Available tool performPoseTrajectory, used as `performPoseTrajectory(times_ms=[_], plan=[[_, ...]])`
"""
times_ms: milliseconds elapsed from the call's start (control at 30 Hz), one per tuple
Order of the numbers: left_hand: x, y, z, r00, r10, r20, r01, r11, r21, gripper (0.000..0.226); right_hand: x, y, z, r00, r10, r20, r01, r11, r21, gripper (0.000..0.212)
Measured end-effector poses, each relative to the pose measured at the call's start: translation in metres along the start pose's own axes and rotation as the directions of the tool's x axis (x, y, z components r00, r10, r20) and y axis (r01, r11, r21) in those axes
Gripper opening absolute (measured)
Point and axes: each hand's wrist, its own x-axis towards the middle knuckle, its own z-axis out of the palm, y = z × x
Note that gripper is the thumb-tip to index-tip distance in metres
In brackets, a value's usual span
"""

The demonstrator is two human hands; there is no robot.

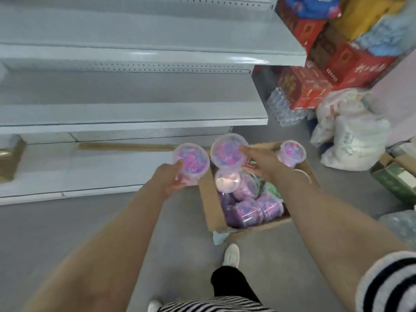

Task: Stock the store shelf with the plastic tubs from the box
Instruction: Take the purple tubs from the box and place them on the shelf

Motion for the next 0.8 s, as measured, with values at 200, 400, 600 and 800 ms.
performPoseTrajectory(times_ms=[200, 400, 600, 800], plan=[[-0.075, 0.035, -0.160, 0.997, 0.072, -0.037, -0.080, 0.945, -0.318, 0.021, -0.064, -0.024, 0.164, 0.964, -0.116, 0.238, 0.086, 0.987, 0.133, 0.035], [-0.138, 0.096, -0.268, 0.959, 0.255, -0.124, -0.283, 0.861, -0.422, 0.027, -0.110, -0.078, 0.285, 0.910, -0.200, 0.364, 0.116, 0.964, 0.241, 0.062], [-0.164, 0.173, -0.347, 0.892, 0.340, -0.298, -0.441, 0.800, -0.408, 0.052, -0.122, -0.148, 0.385, 0.842, -0.315, 0.437, 0.194, 0.934, 0.299, 0.059], [-0.138, 0.250, -0.410, 0.860, 0.368, -0.354, -0.492, 0.781, -0.384, 0.055, -0.095, -0.206, 0.469, 0.786, -0.375, 0.492, 0.250, 0.920, 0.302, 0.064]])
